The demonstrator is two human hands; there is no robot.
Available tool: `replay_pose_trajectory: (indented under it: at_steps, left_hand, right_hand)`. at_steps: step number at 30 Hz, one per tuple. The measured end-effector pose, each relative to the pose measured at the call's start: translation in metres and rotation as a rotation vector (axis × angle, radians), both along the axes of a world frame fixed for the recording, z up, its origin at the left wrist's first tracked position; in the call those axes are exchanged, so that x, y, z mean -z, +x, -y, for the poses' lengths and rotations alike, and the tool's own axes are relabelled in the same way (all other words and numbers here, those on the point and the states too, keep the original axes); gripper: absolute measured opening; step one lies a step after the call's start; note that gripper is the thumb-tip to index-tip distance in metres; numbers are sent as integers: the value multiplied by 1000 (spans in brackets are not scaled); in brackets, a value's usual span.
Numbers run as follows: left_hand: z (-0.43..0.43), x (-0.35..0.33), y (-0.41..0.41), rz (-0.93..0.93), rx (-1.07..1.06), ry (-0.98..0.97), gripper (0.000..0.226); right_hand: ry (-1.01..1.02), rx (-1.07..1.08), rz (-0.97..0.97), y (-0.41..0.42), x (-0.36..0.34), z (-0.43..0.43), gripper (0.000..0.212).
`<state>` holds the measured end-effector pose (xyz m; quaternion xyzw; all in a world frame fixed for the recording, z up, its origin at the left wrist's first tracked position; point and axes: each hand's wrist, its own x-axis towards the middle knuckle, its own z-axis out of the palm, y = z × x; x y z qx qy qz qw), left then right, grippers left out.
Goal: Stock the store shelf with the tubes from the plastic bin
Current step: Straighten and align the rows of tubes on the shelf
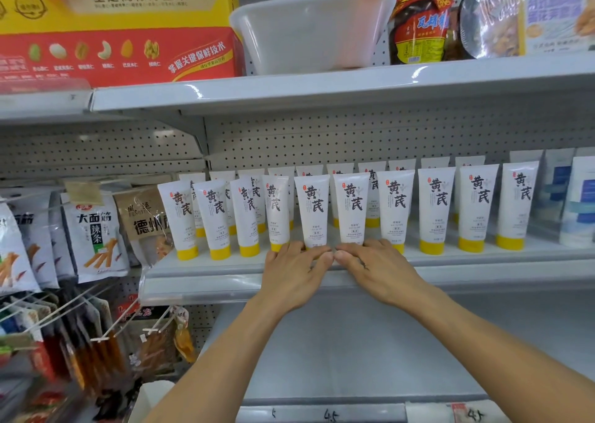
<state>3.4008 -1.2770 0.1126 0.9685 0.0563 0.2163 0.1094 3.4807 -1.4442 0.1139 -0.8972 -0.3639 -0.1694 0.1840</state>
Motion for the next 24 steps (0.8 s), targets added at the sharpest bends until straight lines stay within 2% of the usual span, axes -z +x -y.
replay_pose_trajectory:
  at_steps: [3,12,16,21,24]
  left_hand:
    - [-2,0,-1,0,23,-9,45]
    - [-2,-3,-6,-3,42,-18,43]
    - [-4,3,-21,146,84,-30,63]
    - [-22,6,-43,363,57,-168,32]
    - [-41,3,-51,459,-12,-272,20]
  right_hand:
    - [-23,-10,3,-2,-1,3,67]
    - [-27,-53,38,-6,-3,6,78]
    - [165,-20,90,-9,5,15,57]
    - [419,-55,151,-21,11,14,36]
    - [449,-141,136,-36,6,-6,19]
